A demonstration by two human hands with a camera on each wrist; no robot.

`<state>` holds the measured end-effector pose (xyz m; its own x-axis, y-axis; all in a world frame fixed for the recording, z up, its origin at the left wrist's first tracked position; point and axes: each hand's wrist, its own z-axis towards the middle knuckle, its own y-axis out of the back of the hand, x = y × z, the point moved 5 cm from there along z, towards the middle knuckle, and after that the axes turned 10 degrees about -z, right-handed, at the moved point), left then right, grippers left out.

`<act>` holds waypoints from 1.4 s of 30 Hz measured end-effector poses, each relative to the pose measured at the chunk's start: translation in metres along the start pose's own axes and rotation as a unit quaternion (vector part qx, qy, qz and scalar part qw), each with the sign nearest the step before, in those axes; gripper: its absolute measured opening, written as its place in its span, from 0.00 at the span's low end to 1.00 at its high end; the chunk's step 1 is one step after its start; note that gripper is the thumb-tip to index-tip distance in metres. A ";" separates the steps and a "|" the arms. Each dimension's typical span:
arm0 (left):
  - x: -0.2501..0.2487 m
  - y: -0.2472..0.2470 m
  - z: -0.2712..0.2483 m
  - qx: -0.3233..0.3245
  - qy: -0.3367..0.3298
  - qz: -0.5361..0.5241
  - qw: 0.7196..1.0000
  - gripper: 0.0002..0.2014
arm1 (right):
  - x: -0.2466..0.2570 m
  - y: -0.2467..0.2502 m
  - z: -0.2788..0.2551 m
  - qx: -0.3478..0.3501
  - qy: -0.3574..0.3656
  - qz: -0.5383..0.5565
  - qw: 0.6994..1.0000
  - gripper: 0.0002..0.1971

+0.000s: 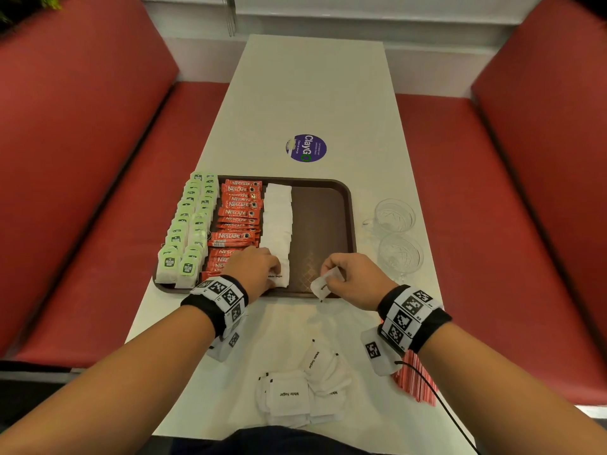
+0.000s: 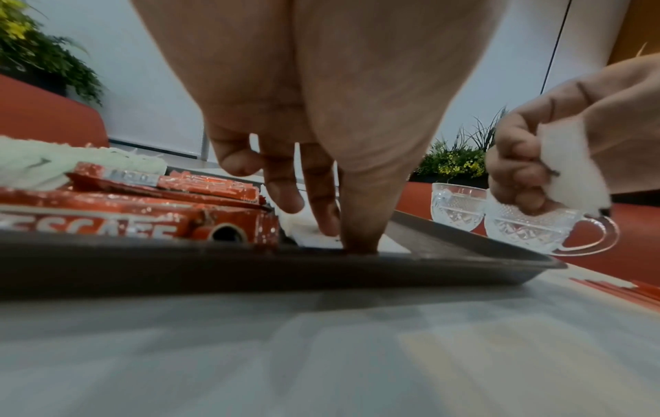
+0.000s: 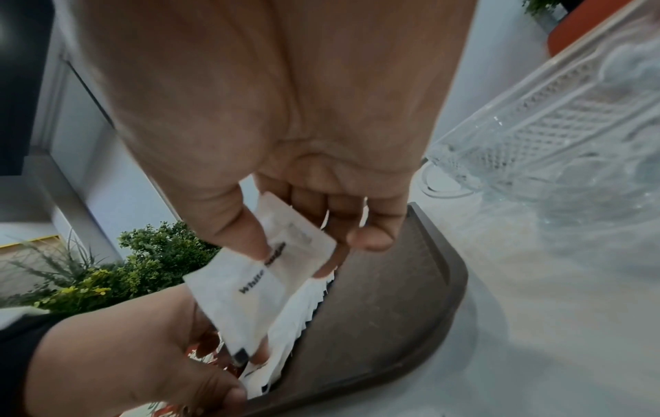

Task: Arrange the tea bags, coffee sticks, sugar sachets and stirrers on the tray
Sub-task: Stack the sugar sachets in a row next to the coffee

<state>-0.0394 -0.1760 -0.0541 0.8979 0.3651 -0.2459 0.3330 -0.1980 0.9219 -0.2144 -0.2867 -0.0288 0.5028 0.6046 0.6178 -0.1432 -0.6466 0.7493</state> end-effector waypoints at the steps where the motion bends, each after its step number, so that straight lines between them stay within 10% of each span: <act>1: 0.000 0.001 0.001 -0.001 -0.002 0.002 1.000 0.12 | 0.000 0.000 0.001 -0.005 -0.002 -0.004 1.000 0.06; 10: -0.020 0.025 -0.006 -0.079 -0.060 -0.170 0.980 0.22 | 0.003 0.000 0.008 -0.035 0.015 -0.011 0.999 0.04; 16: -0.036 0.032 -0.012 -0.030 -0.077 -0.142 0.986 0.10 | 0.011 -0.005 0.010 -0.051 0.014 0.019 0.998 0.02; 28: 0.021 0.006 -0.009 0.034 0.085 -0.056 0.994 0.11 | 0.012 -0.061 -0.016 0.265 0.041 -0.178 0.947 0.28; 35: 0.018 0.007 -0.003 -0.054 0.096 -0.016 0.994 0.18 | 0.014 -0.075 -0.024 0.291 0.067 -0.223 0.928 0.22; 42: -0.003 0.003 -0.005 0.012 0.050 0.027 0.998 0.12 | 0.018 -0.080 -0.027 0.294 0.070 -0.239 0.923 0.16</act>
<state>-0.0430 -0.1736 -0.0494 0.8819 0.4425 -0.1627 0.2918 -0.2410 0.9256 -0.2166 -0.2115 -0.0715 0.2671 0.9140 0.3055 0.5749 -0.4056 0.7106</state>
